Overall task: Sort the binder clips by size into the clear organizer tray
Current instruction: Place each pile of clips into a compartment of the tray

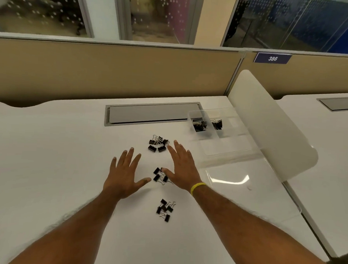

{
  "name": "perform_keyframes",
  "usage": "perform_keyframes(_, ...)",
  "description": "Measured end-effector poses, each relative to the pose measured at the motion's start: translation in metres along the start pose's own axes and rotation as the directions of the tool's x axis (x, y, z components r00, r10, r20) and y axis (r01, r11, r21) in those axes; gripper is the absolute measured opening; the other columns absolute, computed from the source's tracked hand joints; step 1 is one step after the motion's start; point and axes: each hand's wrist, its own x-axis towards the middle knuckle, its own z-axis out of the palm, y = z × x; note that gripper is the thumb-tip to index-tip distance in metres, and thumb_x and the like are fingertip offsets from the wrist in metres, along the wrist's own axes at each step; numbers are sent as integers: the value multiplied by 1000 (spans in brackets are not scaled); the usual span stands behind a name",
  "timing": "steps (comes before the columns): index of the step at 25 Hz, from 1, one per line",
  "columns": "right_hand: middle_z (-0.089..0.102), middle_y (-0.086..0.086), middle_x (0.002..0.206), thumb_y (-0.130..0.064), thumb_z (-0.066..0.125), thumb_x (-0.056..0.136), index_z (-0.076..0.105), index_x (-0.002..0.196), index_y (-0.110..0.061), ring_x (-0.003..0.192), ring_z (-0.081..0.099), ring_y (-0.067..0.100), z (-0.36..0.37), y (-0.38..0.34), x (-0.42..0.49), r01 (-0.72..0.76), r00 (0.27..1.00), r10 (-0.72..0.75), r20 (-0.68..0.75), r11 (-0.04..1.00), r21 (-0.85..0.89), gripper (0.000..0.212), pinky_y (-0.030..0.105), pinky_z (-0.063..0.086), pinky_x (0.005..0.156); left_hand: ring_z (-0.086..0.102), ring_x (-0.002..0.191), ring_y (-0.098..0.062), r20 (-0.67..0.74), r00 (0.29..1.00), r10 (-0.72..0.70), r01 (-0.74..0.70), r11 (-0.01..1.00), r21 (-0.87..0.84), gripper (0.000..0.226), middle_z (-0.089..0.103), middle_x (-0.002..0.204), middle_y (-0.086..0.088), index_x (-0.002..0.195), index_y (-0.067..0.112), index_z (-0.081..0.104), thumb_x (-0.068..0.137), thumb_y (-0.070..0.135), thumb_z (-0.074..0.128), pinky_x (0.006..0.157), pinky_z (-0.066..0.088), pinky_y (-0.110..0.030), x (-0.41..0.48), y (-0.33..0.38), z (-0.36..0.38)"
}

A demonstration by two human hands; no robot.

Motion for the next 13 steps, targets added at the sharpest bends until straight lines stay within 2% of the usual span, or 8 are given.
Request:
perform_keyframes(8, -3, 1, 164, -47, 51, 92, 5, 155, -24, 151, -1, 22, 22, -8, 10, -69, 996, 66, 61, 996, 59, 81, 41, 1, 121, -12, 149, -24, 10, 1000, 0, 0, 1000, 9, 111, -14, 162, -5, 155, 25, 1, 65, 90, -5, 119, -2, -50, 7, -28, 6)
perform_keyframes(11, 0, 2, 164, -44, 55, 91, 8, 155, -22, 150, 3, 22, 22, -6, 33, -67, 996, 63, 65, 996, 58, 82, 41, 6, 122, -11, 149, -24, 18, 1000, 9, -9, 1000, 24, 102, -14, 162, -5, 155, 24, 0, 72, 83, 1, 119, 0, -50, 28, -32, 2)
perform_keyframes(13, 1, 3, 164, -42, 58, 91, 10, 154, -21, 150, 5, 23, 21, -3, 51, -62, 996, 58, 68, 997, 54, 83, 42, 11, 122, -8, 150, -24, 23, 999, 29, -29, 999, 23, 92, -12, 162, -6, 155, 23, 0, 82, 78, 14, 120, 3, -48, 44, -31, -2)
